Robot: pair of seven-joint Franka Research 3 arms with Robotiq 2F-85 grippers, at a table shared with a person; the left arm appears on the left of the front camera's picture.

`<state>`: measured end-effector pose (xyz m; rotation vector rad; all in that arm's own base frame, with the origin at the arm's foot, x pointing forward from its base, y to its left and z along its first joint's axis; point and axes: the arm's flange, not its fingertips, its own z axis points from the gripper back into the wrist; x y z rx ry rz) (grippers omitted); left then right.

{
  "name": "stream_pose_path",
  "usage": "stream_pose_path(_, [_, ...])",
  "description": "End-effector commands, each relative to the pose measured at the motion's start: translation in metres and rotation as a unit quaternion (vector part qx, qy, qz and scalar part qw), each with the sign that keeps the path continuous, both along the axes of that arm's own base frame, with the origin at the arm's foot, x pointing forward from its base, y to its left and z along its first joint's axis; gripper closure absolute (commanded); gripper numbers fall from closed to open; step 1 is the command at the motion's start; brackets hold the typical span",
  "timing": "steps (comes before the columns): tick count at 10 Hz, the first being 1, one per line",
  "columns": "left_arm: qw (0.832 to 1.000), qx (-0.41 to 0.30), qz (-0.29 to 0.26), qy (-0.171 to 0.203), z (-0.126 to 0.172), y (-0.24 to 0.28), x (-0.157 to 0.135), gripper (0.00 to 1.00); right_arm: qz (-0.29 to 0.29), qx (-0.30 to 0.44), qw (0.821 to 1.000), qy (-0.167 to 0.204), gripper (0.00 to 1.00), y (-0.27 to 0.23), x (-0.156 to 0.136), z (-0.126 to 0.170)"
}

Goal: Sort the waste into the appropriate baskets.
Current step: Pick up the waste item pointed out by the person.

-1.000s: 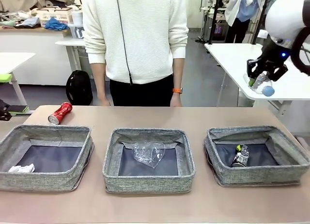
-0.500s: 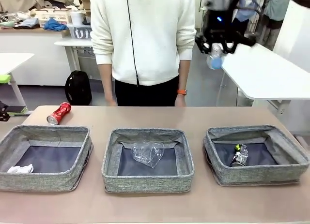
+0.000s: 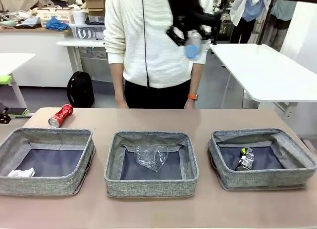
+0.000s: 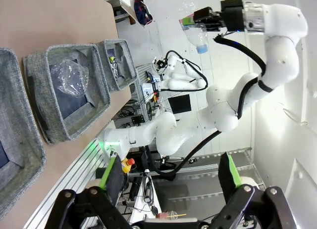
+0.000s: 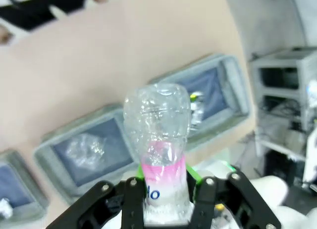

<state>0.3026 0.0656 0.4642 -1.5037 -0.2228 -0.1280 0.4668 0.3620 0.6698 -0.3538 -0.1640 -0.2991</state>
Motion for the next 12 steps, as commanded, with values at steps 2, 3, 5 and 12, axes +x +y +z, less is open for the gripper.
stream_pose_path(2, [1.0, -0.003, 0.004, -0.009, 0.002, -0.002, -0.001, 0.0, 0.095, 0.047, 0.994, 0.001, 0.78, 0.031, -0.027, 0.043])
stream_pose_path(3, [1.0, -0.003, 0.004, -0.009, 0.002, -0.002, -0.001, 0.0, 0.126, 0.065, 0.99, -0.01, 0.78, 0.028, -0.052, 0.059])
stream_pose_path(5, [1.0, -0.003, 0.004, -0.009, 0.002, -0.002, -0.001, 0.0, 0.144, 0.103, 0.984, -0.021, 0.78, 0.017, -0.072, 0.08])
stream_pose_path(12, [1.0, -0.003, 0.004, -0.009, 0.002, -0.002, -0.001, 0.0, 0.166, 0.159, 0.973, -0.012, 0.78, 0.014, -0.064, 0.102])
